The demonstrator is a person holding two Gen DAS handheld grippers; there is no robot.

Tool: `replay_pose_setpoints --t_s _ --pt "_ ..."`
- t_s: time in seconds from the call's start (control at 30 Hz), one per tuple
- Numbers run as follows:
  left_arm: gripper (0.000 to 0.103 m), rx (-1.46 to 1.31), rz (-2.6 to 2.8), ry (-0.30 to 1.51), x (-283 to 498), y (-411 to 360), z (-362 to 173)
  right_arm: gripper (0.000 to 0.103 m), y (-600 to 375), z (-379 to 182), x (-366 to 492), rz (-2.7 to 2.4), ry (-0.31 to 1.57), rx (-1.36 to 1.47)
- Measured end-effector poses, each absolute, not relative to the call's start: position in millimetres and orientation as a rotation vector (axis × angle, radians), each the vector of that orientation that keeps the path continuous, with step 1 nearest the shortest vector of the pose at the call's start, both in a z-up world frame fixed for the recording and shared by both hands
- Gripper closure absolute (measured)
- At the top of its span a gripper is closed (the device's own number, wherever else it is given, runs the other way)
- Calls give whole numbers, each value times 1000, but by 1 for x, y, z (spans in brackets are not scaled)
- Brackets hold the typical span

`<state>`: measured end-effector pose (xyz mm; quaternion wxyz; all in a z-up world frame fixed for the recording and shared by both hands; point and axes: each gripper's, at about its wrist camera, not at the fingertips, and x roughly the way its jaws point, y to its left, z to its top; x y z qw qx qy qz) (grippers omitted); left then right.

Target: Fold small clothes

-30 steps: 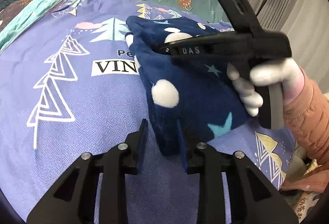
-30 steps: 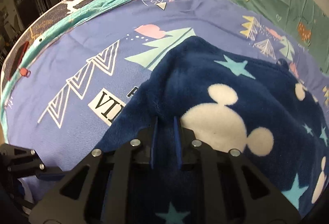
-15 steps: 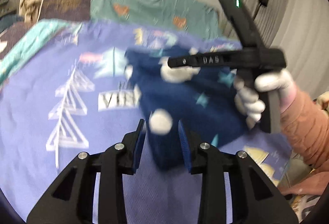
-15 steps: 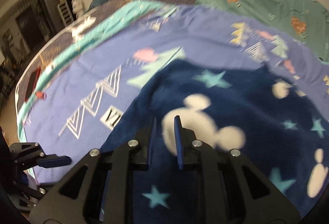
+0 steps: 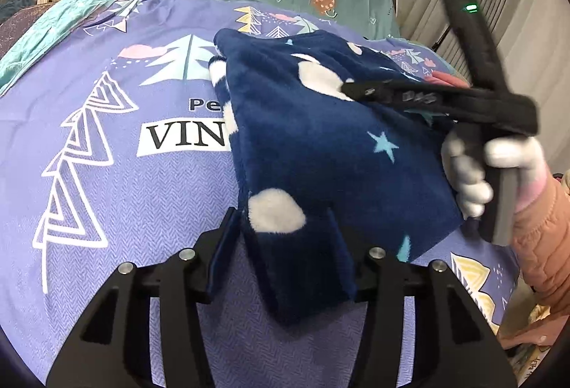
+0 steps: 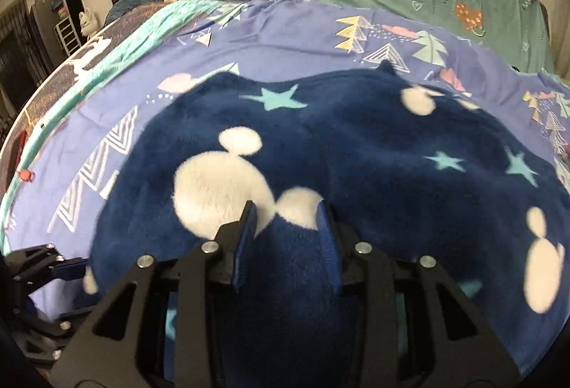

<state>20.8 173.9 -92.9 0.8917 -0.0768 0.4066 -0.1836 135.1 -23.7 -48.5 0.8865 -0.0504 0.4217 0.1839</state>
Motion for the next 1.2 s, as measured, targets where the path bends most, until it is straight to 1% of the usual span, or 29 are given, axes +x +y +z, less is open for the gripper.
replay_pose_setpoints --t_s 0.17,0.2,0.23,0.33,0.43,0.47,0.5,0.53,0.57,0.77,0.87,1.03,1.1,1.17,1.2 --pt "50 -198 -379 819 19 175 -89 57 -78 -8 95 314 737 -19" --pt "50 -215 -385 800 17 177 -86 50 -88 -6 89 296 733 -12" --pt "50 -234 -397 773 17 179 -81 45 -99 -6 80 272 735 -6" --pt "49 -249 -405 725 23 181 -69 45 -123 -12 54 204 758 11" --pt "48 -220 -373 746 34 176 -72 45 -134 -28 37 198 801 48" --pt "44 -216 -361 778 39 173 -79 45 -133 -44 36 212 854 48" --pt "38 -221 -347 815 44 172 -87 45 -133 -59 37 203 900 45" --pt "31 -234 -339 835 47 171 -94 44 -134 -70 36 191 896 41" --pt "31 -246 -339 837 48 171 -97 44 -133 -71 32 186 872 30" --pt "31 -216 -322 831 44 169 -95 44 -136 -66 35 190 897 44" --pt "30 -213 -317 831 43 167 -95 45 -133 -54 38 187 895 50" --pt "28 -211 -319 837 43 166 -97 46 -128 -12 57 187 757 42" --pt "27 -211 -319 835 42 166 -97 46 -123 -7 75 181 732 26" --pt "27 -214 -319 834 41 166 -97 46 -122 -33 106 161 852 40" --pt "26 -215 -320 834 41 166 -98 44 -125 -58 122 151 961 67"
